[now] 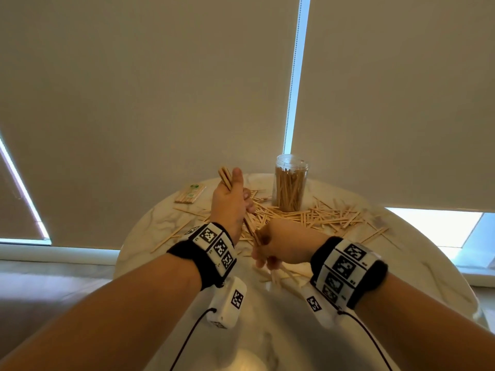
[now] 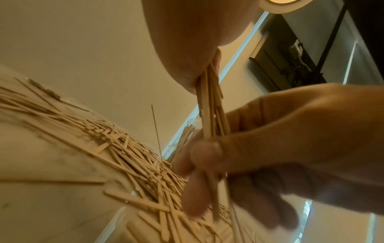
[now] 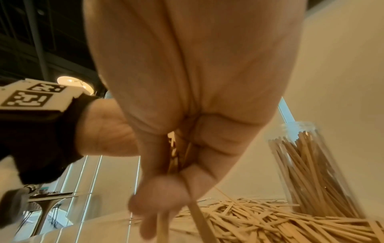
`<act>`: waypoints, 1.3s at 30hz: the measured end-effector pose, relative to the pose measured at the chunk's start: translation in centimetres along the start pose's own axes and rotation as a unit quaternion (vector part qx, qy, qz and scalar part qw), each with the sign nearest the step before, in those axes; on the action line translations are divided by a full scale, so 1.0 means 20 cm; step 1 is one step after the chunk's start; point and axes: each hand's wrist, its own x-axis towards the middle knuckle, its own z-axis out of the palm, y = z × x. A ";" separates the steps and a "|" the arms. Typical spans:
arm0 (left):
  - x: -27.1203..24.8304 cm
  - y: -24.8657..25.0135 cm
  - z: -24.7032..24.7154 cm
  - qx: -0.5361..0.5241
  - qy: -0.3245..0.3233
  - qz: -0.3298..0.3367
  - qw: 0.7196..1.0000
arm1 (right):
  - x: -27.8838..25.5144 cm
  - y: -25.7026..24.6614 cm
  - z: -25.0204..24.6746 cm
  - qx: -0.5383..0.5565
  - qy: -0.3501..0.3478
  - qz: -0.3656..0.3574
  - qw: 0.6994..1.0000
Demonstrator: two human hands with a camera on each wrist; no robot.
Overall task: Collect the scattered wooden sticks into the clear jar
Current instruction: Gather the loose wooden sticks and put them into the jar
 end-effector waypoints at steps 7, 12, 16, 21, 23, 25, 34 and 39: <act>-0.04 -0.01 0.03 0.030 -0.020 0.016 0.999 | -0.02 -0.02 -0.02 0.041 0.034 -0.013 0.999; -0.02 0.01 0.03 0.030 -0.003 0.040 0.999 | -0.02 0.02 -0.01 0.017 0.040 0.016 0.999; -0.01 0.03 0.02 0.024 -0.007 0.041 0.999 | -0.03 0.03 -0.02 0.003 0.076 -0.006 0.997; 0.07 0.10 -0.04 -0.008 0.065 0.063 0.996 | -0.07 0.07 -0.06 -0.100 0.045 0.037 0.993; 0.11 0.12 -0.07 0.013 0.098 0.077 0.992 | -0.09 0.09 -0.08 -0.117 0.035 0.067 0.990; 0.11 0.13 -0.11 0.040 0.105 0.074 0.991 | -0.09 0.12 -0.12 -0.101 0.054 0.084 0.990; -0.05 -0.06 -0.02 0.227 -0.105 0.017 0.968 | -0.03 -0.01 -0.12 0.011 0.173 -0.042 0.984; 0.00 -0.07 -0.02 0.227 -0.030 0.030 0.973 | -0.01 -0.01 -0.09 0.074 0.204 -0.045 0.975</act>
